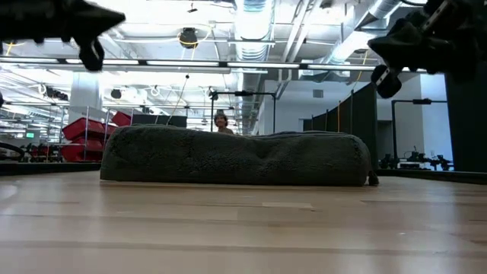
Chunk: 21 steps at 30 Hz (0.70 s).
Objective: Roll towel
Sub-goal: Return to Home Position
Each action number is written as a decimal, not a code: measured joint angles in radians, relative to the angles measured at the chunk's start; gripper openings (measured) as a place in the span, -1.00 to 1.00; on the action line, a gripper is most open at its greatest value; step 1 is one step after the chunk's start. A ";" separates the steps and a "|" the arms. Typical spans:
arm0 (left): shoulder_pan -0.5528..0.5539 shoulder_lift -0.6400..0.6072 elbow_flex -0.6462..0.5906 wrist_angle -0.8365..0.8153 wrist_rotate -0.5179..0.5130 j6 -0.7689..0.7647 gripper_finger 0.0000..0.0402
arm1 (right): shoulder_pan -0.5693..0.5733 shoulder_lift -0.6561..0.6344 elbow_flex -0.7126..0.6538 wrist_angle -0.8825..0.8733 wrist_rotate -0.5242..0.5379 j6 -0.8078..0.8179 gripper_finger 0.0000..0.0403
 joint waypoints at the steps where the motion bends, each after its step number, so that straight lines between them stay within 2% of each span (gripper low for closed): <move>1: -0.006 -0.012 -0.047 0.038 0.000 -0.013 -1.00 | -0.001 0.000 -0.012 0.000 0.003 0.002 -1.00; 5: -0.023 -0.030 -0.226 0.215 -0.005 -0.107 -1.00 | -0.012 0.004 -0.068 -0.006 0.010 0.058 -1.00; 6: -0.028 -0.028 -0.235 0.225 -0.008 -0.127 -1.00 | -0.012 0.004 -0.077 -0.001 0.012 0.070 -1.00; 8: -0.040 -0.027 -0.229 0.182 -0.011 -0.093 -1.00 | -0.011 0.001 -0.096 0.022 0.012 0.097 -1.00; 11: -0.062 -0.024 -0.233 0.202 -0.014 -0.022 -1.00 | -0.011 0.002 -0.117 0.044 0.012 0.107 -1.00; 15: -0.074 -0.017 -0.235 0.136 -0.065 0.082 -1.00 | -0.009 0.003 -0.127 0.050 0.023 0.010 -1.00; 21: -0.075 -0.014 -0.237 0.123 -0.069 0.105 -1.00 | -0.029 0.010 -0.193 0.151 0.131 -0.070 -1.00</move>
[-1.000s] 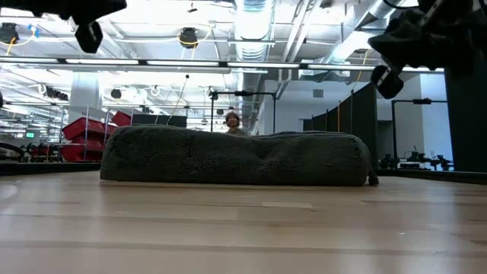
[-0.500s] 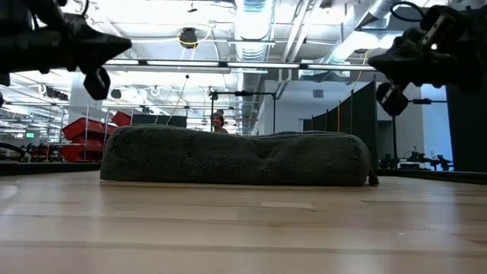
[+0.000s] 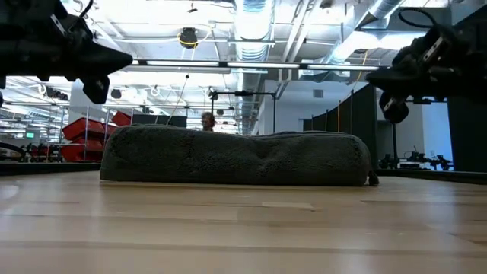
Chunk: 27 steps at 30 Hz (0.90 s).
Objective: Roll towel
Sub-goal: Return to Home Position
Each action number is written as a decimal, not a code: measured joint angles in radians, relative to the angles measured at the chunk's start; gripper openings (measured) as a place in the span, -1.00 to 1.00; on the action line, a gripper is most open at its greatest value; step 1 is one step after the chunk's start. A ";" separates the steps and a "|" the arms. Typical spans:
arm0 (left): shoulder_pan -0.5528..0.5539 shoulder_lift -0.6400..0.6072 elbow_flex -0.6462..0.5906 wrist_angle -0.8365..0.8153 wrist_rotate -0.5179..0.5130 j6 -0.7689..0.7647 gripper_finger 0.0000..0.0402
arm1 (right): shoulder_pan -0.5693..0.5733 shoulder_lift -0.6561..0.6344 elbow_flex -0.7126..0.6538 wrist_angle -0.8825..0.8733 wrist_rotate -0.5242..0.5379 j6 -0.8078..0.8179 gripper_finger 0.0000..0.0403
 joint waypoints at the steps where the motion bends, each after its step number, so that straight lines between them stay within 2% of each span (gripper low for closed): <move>1: 0.000 -0.001 -0.001 0.004 0.000 0.007 -1.00 | -0.005 0.006 -0.002 0.008 0.009 -0.001 -1.00; 4: 0.000 -0.001 -0.001 0.005 0.000 0.018 -1.00 | -0.016 0.015 -0.002 0.010 0.020 -0.049 -1.00; 8: -0.001 0.006 -0.001 -0.102 -0.006 -0.118 -1.00 | -0.030 0.022 -0.002 -0.100 0.073 -0.065 -1.00; 11: -0.003 0.026 0.007 -0.104 -0.012 -0.192 -1.00 | -0.034 0.022 -0.001 -0.196 0.074 -0.066 -1.00; 18: -0.003 0.031 0.010 -0.115 -0.014 -0.190 -1.00 | -0.028 0.025 -0.001 -0.394 0.078 -0.068 -1.00; 20: -0.003 0.031 0.011 -0.118 -0.016 -0.190 -1.00 | 0.042 -0.003 -0.001 -0.476 0.111 -0.065 -1.00; 23: -0.003 0.028 0.011 -0.118 -0.016 -0.191 -1.00 | 0.193 -0.114 -0.001 -0.590 0.147 -0.066 -1.00; 27: -0.004 0.021 0.001 -0.104 -0.021 -0.193 -1.00 | 0.392 -0.288 -0.001 -0.596 0.151 -0.068 -1.00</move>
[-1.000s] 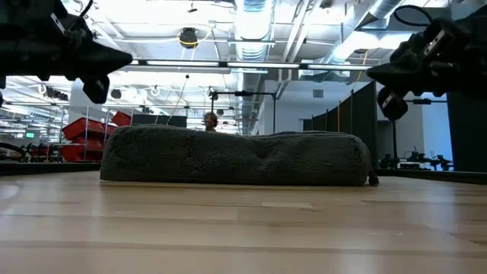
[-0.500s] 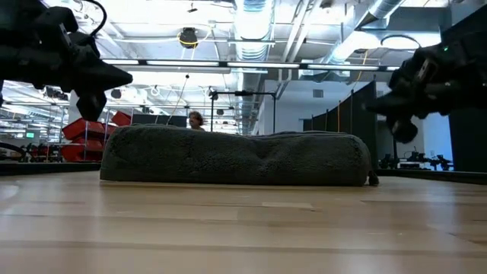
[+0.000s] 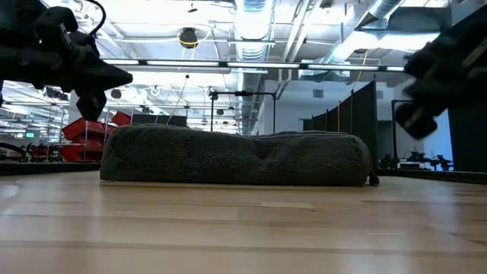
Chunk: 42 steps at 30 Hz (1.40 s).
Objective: Roll towel
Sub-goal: Return to Home Position
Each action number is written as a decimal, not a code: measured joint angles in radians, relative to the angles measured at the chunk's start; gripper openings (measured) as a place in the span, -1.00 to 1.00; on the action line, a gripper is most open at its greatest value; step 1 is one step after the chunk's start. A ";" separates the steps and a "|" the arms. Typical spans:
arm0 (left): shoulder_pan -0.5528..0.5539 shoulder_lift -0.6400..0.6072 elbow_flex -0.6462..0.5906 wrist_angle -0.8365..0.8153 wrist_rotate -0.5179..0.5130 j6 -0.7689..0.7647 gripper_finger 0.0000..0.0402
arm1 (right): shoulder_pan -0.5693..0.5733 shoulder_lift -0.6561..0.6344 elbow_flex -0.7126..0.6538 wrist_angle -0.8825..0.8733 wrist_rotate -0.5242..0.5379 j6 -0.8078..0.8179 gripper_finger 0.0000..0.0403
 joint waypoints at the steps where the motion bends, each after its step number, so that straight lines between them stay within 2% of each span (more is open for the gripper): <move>1: -0.001 -0.004 0.000 -0.001 -0.002 0.000 -1.00 | 0.034 -0.045 0.000 -0.001 -0.002 0.000 -1.00; 4: -0.007 -0.019 -0.001 0.000 -0.004 0.000 -1.00 | 0.111 -0.201 0.000 -0.001 0.000 0.000 -1.00; 7: -0.008 -0.020 -0.002 0.001 -0.003 0.000 -1.00 | 0.130 -0.338 0.000 -0.001 -0.002 0.001 -1.00; 13: -0.008 -0.012 -0.002 0.002 -0.005 0.000 -1.00 | 0.117 -0.338 0.000 0.086 -0.024 0.001 -1.00; 23: -0.008 -0.007 -0.003 0.002 -0.007 0.000 -1.00 | 0.168 -0.338 0.000 0.000 -0.050 0.047 -1.00; 29: -0.008 -0.007 -0.003 0.002 -0.007 0.000 -1.00 | 0.104 -0.338 0.000 -0.003 -0.052 0.051 -1.00; 32: -0.008 -0.007 -0.004 0.002 -0.007 0.000 -1.00 | 0.072 -0.338 0.000 -0.004 -0.052 -0.103 -1.00; 35: -0.008 -0.007 -0.004 0.002 -0.007 0.000 -1.00 | 0.073 -0.338 0.000 -0.005 -0.048 -0.466 -1.00; 37: -0.008 -0.007 -0.004 0.002 -0.007 0.000 -1.00 | 0.095 -0.338 0.000 -0.003 0.005 -0.652 -1.00; 38: -0.008 -0.007 -0.004 0.003 -0.007 0.000 -1.00 | 0.111 -0.338 0.000 -0.001 0.075 -0.683 -1.00; 42: -0.008 -0.007 -0.004 0.003 -0.007 0.000 -1.00 | 0.172 -0.338 0.001 -0.038 0.564 -0.530 -1.00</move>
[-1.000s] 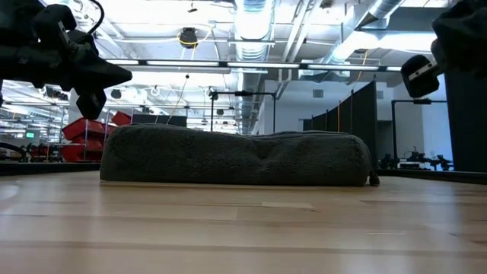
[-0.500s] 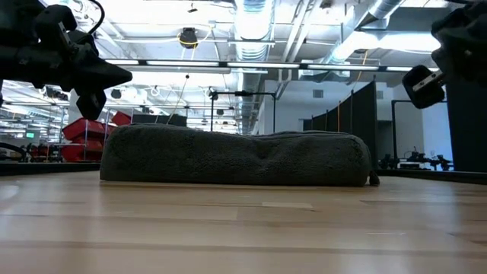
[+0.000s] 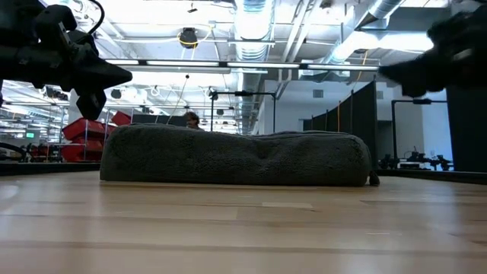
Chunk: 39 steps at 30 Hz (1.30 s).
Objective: Roll towel
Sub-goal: Return to Home Position
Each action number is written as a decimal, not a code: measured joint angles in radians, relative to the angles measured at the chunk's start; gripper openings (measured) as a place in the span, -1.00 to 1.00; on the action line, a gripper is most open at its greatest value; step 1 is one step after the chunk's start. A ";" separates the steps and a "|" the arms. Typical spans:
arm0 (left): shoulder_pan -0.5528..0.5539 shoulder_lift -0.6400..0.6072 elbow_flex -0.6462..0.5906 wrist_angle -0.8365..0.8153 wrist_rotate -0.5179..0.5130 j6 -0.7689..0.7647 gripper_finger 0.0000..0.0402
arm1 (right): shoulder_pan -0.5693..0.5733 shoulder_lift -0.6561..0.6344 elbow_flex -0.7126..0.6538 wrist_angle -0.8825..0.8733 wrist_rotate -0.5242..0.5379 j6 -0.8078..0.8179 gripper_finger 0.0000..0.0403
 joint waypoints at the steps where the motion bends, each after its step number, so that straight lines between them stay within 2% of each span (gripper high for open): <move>1: 0.000 0.000 0.000 0.000 0.000 0.000 -1.00 | 0.010 0.000 0.000 -0.013 0.083 0.003 -1.00; 2: 0.000 0.000 0.000 0.000 0.000 0.000 -1.00 | 0.020 0.000 0.000 -0.019 0.113 -0.013 -1.00; 7: 0.000 0.000 0.000 0.000 0.000 0.000 -1.00 | 0.060 0.000 0.000 -0.019 0.117 -0.093 -1.00; 12: 0.000 0.000 0.000 0.000 0.000 0.000 -1.00 | 0.038 0.001 0.000 -0.020 0.122 -0.001 -1.00; 39: 0.000 0.000 0.000 0.001 0.000 0.000 -1.00 | 0.039 0.016 0.000 -0.020 0.121 0.001 -1.00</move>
